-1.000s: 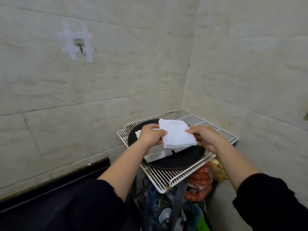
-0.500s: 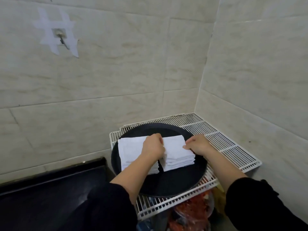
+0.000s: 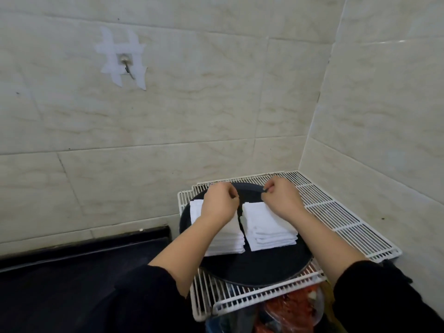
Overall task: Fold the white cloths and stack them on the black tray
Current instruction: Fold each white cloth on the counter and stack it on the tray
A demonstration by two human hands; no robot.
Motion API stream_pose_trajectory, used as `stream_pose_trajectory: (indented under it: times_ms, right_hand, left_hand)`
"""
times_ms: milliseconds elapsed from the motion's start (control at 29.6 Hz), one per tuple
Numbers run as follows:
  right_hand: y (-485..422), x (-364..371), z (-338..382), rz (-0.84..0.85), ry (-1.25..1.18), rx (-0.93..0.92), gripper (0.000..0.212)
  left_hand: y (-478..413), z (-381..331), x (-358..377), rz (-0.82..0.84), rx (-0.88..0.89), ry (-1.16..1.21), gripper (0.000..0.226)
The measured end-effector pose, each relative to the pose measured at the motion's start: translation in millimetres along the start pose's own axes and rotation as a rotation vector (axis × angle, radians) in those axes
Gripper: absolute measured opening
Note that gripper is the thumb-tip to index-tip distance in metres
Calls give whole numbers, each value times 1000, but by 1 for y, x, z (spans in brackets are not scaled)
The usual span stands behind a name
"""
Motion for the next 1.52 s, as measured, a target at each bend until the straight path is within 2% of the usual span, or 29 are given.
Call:
stream_pose_trajectory:
  times_ms: [101,236,439,709,878,912,1080,1519]
  right_hand:
    - [8,12,44,27,-41,-99,14]
    - [28,34,104,79,-92,-218,18]
    - [81,84,203,206,-25,-414,30]
    - [163,143,313,376,21,-558,39]
    - [255,190,420,432,31,-703,39]
    - [295,206,463,452,29,-755,38]
    - [343,228,519,473,64,-821,35]
    - [524,313,745,595,50,-1233,37]
  left_hand:
    - [5,20,-42,-136,1,-31,12]
    - [23,61,-97,-237,-63,-110,12]
    - [84,135,-189,-339,-237,-174,12]
    - [170,203,-297,-427,-363,-256,13]
    - [261,262,-400,-500,-451,-312,12]
    - [300,286,-439,-531,-490,-342,13]
    - [352,320,-494,-566,-545,-383,13]
    - [539,422,-679,-837,-819,-394,13]
Point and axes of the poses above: each hand's wrist, its own y-axis away from the middle knuckle, its own x-axis out of the palm, z = x × y, the point moved 5 cm from there along -y, towards the middle knuckle, and after that the axes turned 9 degrees about y, right-handed, at the moved point
